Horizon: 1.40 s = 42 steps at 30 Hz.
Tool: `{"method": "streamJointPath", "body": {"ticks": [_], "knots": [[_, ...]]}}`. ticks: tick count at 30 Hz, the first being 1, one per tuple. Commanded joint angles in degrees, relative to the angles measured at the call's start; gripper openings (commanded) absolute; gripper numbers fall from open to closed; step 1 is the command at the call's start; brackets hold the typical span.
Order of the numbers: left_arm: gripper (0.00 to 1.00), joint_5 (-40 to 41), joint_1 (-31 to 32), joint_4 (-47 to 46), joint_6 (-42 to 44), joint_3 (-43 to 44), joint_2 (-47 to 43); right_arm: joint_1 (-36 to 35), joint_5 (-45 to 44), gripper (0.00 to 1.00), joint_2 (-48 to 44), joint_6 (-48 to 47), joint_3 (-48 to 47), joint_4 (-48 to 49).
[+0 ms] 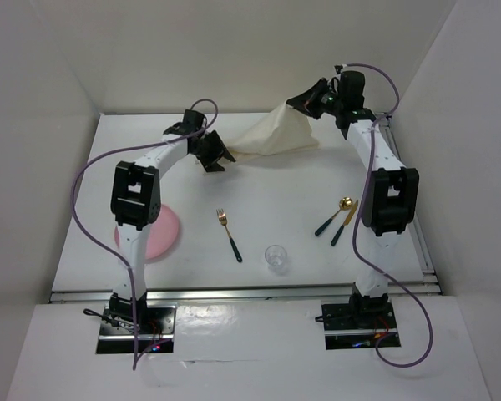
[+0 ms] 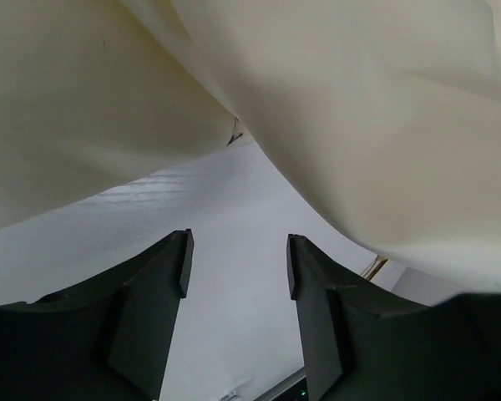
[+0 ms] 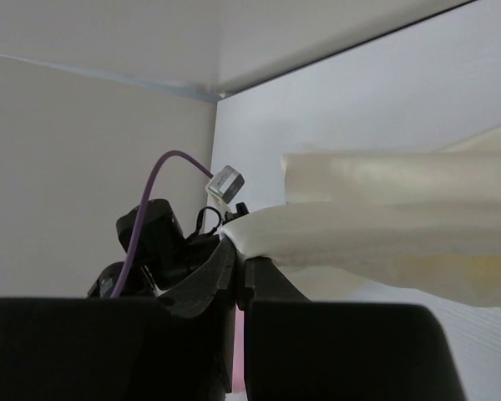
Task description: Set the dinner table for one person
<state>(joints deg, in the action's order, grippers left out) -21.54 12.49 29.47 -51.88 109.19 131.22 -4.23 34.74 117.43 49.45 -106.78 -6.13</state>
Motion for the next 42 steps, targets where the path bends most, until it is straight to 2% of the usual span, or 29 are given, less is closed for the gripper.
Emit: {"method": "streamJointPath", "body": {"ticks": [1,5,9,11,19,24,30,33,35,37,39,42], "knots": [[0.66,2.46,0.43,-1.96,-4.63,2.34,1.67,1.41,1.56,0.00,0.96,0.56,-3.87,2.88],[0.63,7.11,1.66,-1.96,-7.09,6.03,4.21,2.03,2.08,0.00,0.96,0.56,-3.87,2.88],[0.54,7.65,1.66,-0.38,-8.23,9.28,6.15,2.03,2.61,0.00,0.96,0.56,-3.87,2.88],[0.53,8.18,1.66,-0.38,-8.24,9.29,6.15,2.56,2.61,0.00,0.96,0.56,-3.87,2.36],[0.53,9.41,2.71,0.06,-10.08,11.31,8.08,2.56,3.67,0.00,0.96,-0.06,-2.82,2.35],[0.54,10.81,3.33,4.53,-9.39,19.03,12.65,2.56,4.19,0.00,0.43,-0.06,-2.11,2.88],[0.51,11.96,3.86,3.84,-10.00,19.05,13.19,3.09,4.72,0.00,0.43,-0.06,-1.59,2.88],[0.41,11.96,3.86,3.84,-10.00,19.05,13.19,3.09,4.72,0.00,-0.09,-0.06,-1.06,2.88],[0.23,11.96,3.86,3.84,-10.00,19.05,12.14,3.61,4.72,0.00,-0.09,-0.58,-1.06,2.88],[0.14,12.48,3.86,2.61,-9.30,17.74,10.47,4.14,4.72,0.00,-0.09,-0.58,-1.06,2.35],[0.02,12.49,3.86,2.61,-8.50,17.21,8.18,4.14,4.72,0.00,-0.62,-1.11,-0.36,2.35],[0.00,11.70,2.72,3.13,-7.28,17.20,6.25,4.76,4.72,0.00,-1.67,-1.11,0.43,1.82]]}}
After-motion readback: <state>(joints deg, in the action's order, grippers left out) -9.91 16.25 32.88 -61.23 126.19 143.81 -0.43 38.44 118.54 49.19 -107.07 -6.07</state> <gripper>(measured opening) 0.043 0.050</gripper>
